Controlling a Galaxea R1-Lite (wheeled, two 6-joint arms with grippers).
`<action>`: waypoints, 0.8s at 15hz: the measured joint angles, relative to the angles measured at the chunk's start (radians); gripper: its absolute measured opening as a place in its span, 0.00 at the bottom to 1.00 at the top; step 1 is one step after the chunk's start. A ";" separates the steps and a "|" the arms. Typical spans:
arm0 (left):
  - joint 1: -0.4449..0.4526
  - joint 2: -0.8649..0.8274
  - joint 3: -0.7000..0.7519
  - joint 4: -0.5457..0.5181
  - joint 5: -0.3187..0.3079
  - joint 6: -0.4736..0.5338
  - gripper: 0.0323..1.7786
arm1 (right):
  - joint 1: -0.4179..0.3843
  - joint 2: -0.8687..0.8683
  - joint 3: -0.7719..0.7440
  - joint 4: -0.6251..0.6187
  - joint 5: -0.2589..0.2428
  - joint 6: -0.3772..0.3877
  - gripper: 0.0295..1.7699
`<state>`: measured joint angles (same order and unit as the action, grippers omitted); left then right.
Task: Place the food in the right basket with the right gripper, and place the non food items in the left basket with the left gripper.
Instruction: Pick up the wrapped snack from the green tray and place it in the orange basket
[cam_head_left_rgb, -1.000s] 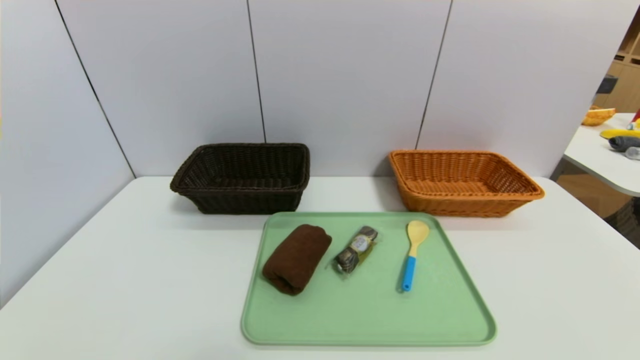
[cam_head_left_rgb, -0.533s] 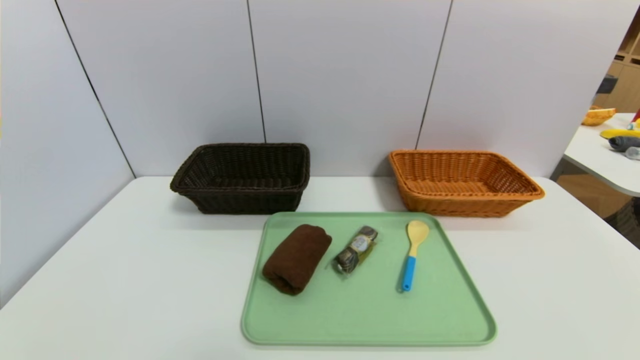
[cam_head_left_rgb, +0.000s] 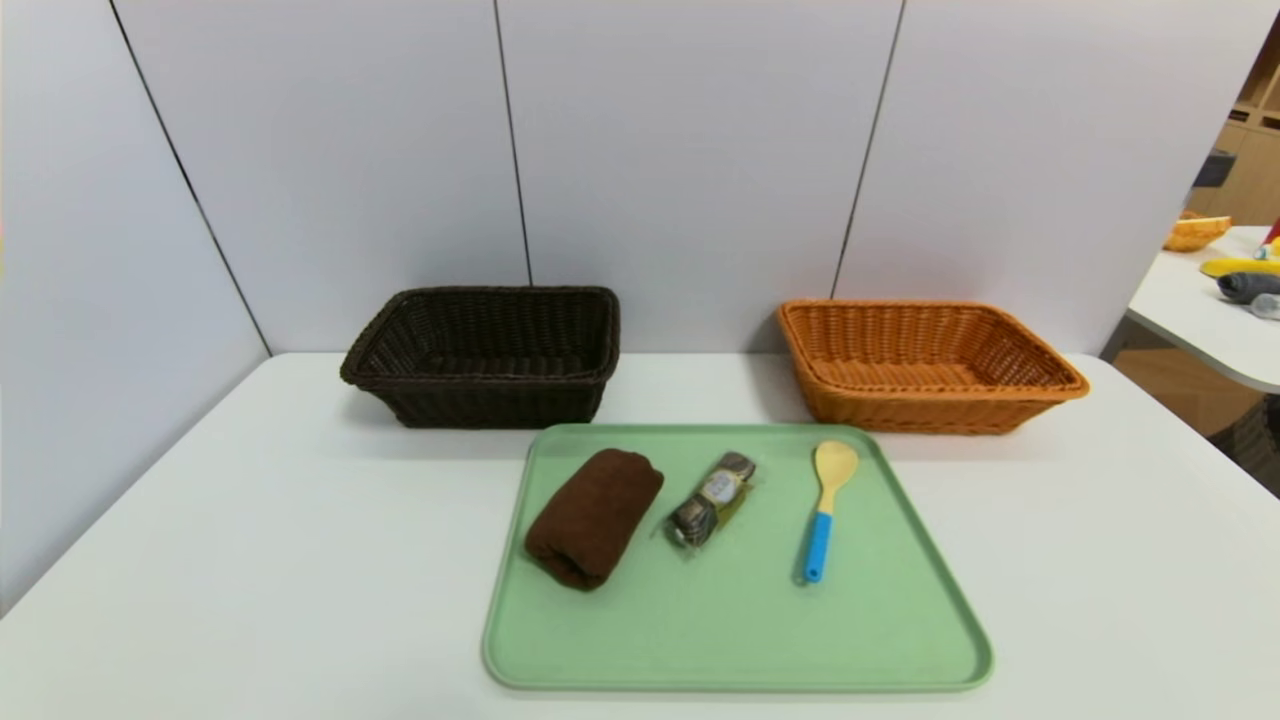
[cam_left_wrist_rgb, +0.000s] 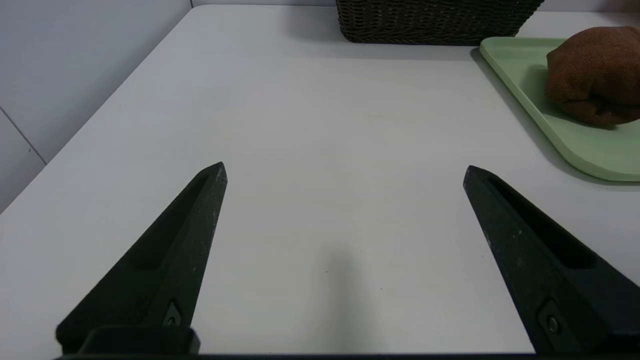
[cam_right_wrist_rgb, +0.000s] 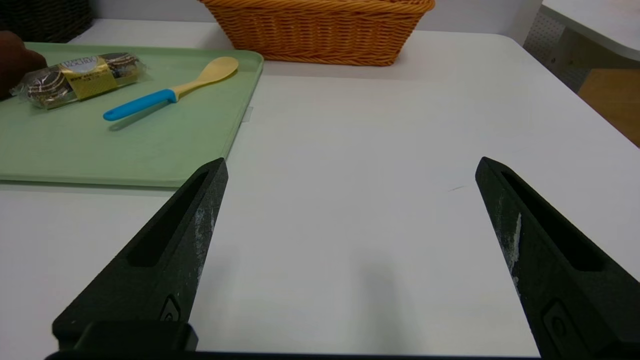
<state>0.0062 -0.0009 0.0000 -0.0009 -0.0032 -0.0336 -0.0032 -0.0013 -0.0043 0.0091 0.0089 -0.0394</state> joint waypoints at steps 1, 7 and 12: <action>0.000 0.000 0.000 0.000 0.000 0.001 0.95 | 0.000 0.000 0.000 0.000 0.000 0.000 0.97; 0.000 0.000 -0.003 -0.013 0.000 -0.003 0.95 | 0.000 0.000 0.000 0.002 -0.011 0.002 0.97; 0.000 0.000 -0.158 0.072 -0.013 -0.007 0.95 | 0.000 0.000 -0.103 0.076 -0.014 -0.012 0.97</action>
<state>0.0066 -0.0004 -0.1581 0.0711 -0.0164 -0.0404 -0.0032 -0.0013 -0.1068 0.0847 -0.0053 -0.0513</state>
